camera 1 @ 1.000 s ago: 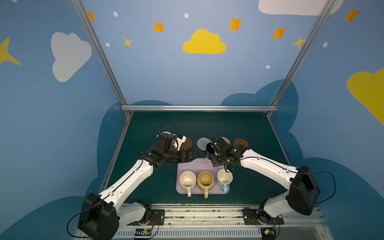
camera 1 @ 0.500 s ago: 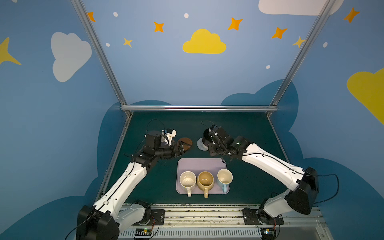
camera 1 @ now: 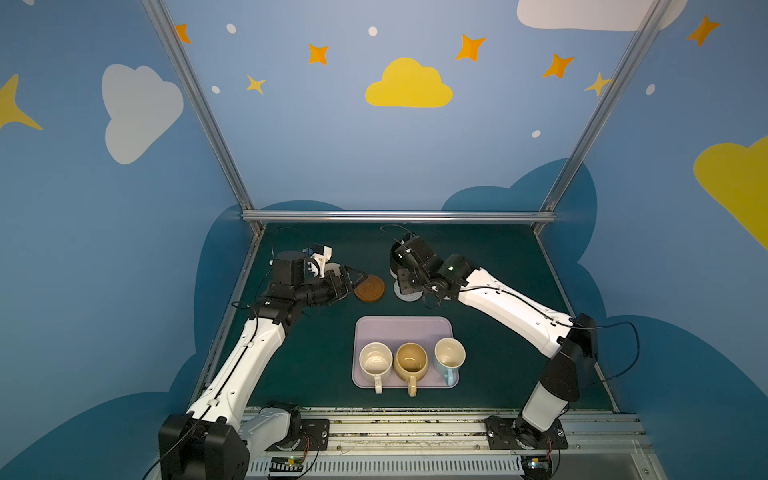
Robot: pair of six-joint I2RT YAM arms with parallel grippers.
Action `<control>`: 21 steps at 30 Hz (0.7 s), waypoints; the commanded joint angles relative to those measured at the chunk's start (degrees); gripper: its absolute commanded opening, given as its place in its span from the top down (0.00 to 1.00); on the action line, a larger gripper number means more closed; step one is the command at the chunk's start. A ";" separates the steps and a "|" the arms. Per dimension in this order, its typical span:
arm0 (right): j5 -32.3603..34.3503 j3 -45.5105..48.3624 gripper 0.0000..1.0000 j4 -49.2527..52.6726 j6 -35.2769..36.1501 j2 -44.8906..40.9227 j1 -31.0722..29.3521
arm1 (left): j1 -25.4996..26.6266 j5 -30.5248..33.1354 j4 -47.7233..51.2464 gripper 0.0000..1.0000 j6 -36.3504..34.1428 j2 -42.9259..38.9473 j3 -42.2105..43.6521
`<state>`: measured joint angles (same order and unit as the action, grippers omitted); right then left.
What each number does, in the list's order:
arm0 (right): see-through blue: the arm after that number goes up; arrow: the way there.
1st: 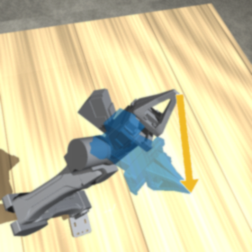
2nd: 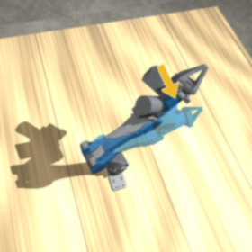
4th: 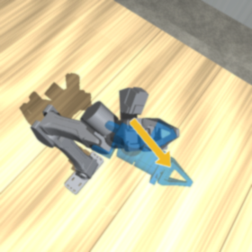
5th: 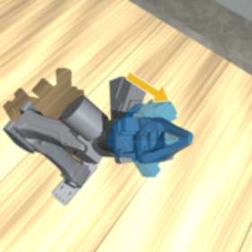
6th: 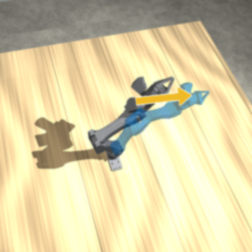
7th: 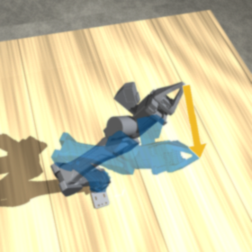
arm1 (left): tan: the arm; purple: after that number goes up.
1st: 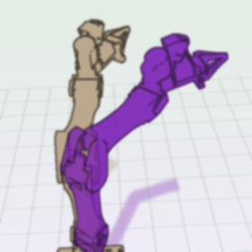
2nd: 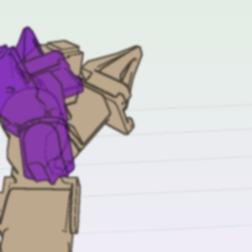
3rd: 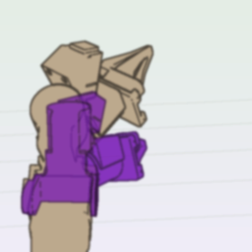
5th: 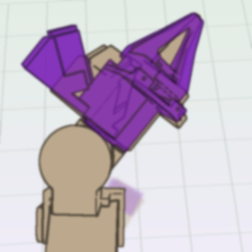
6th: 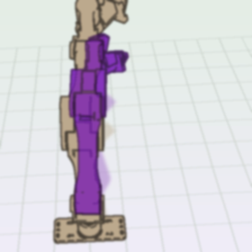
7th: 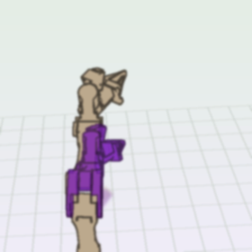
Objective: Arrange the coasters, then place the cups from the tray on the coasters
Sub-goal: 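Carry the black mug with the right gripper over the brown wooden coaster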
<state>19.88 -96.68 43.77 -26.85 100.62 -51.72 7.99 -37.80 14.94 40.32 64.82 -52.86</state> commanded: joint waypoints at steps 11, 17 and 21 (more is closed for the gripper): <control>2.78 -16.27 1.00 2.78 -3.20 10.49 -1.71 | -4.55 -1.77 -1.18 0.00 -1.21 1.48 -0.33; 1.57 -21.37 1.00 4.12 -4.25 15.46 -2.04 | -7.19 -2.64 -3.25 0.00 -0.06 1.55 0.41; 1.31 -26.06 1.00 7.05 -6.12 19.55 -2.23 | -8.15 -2.00 -5.62 0.00 1.89 1.32 1.82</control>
<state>20.18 -118.45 50.43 -31.03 119.35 -53.43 0.32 -39.11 11.92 40.77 66.28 -52.18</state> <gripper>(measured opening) 0.167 0.996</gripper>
